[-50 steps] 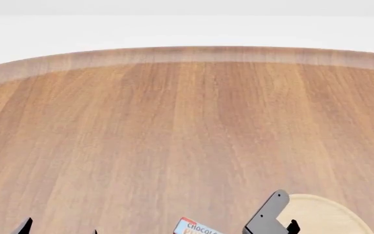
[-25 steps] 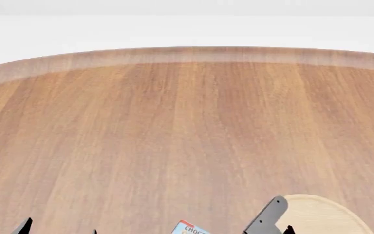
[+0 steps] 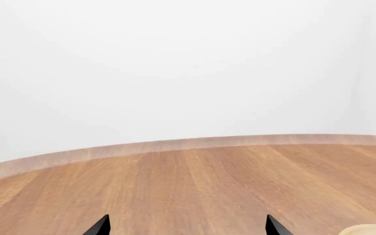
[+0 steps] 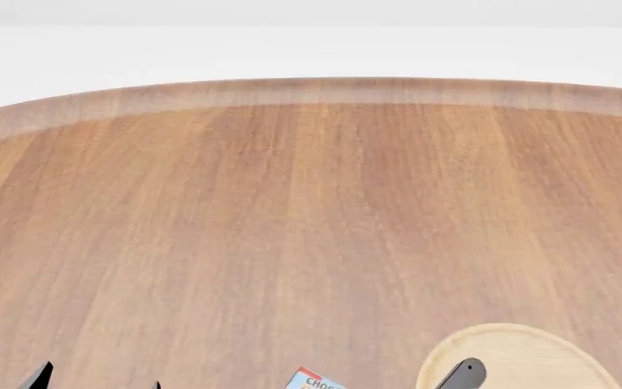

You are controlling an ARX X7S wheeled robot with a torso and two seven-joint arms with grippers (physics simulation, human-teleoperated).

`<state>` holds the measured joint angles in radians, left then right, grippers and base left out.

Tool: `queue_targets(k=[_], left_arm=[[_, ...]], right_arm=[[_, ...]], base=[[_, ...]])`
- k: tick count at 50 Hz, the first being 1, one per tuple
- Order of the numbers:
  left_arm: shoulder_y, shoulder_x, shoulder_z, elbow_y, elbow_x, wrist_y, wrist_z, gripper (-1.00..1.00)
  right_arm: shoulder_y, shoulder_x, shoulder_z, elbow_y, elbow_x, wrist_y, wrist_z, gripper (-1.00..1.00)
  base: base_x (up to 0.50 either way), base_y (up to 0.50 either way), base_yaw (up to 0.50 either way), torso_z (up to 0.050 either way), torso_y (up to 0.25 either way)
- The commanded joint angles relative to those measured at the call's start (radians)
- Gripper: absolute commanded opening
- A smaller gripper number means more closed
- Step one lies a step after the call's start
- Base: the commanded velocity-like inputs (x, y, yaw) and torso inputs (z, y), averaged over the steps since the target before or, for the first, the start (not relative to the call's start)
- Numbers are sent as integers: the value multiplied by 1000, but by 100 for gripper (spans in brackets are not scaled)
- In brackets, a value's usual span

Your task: Put the chocolate pudding to the left of the plate.

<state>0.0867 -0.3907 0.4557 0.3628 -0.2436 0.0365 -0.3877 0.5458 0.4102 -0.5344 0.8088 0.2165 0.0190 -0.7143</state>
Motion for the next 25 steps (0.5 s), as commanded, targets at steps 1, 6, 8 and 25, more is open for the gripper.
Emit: queue_targets(k=[1,6,8,25], left_arm=[[1,-2,3,0,0,4,-2,100],[3,-4,4,10,1,-2,-7,100],[3,-5,3,11,0,0,-7,100],[14,-18,2,48,-1,-2,-16,100]], right_arm=[[-177,96,89,-373,80,114,129,100],[-368,185,180,-759,177,201,259,100],[-439,208,205,-855,185,196,309,100],[-851,269,383,-1285,224,67,550,100]], base=[[0,0,0,0,0],[0,0,0,0,0],[0,0,0,0,0],[0,0,0,0,0]])
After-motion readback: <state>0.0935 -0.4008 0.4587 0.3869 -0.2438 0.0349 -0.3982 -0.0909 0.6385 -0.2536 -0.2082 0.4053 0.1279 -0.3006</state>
